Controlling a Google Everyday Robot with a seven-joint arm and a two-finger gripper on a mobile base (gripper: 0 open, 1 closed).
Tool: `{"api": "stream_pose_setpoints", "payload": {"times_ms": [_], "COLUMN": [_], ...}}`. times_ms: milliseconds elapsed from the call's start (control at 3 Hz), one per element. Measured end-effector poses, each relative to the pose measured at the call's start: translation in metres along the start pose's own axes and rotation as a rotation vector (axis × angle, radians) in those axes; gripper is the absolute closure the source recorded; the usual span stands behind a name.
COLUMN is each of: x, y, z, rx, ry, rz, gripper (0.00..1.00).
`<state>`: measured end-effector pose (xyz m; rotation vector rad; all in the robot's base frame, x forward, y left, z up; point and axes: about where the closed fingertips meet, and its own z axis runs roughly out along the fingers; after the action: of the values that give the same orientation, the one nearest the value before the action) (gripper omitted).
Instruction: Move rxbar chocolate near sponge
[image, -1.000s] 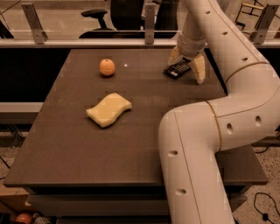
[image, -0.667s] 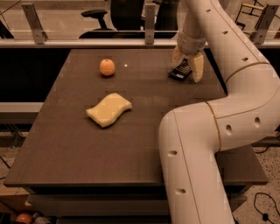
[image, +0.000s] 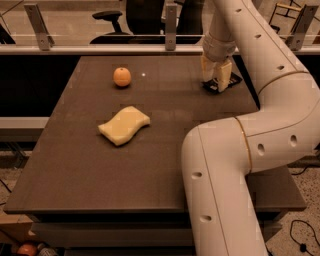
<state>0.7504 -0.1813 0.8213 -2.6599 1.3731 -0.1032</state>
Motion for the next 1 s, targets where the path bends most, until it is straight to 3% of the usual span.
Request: {"api": "stream_pose_setpoints", "payload": {"times_ms": [1000], "x": [0.0], "y": [0.0], "z": [-0.0002], "rx": [0.0], "ry": [0.0], "rz": [0.0], "gripper": [1.0]}}
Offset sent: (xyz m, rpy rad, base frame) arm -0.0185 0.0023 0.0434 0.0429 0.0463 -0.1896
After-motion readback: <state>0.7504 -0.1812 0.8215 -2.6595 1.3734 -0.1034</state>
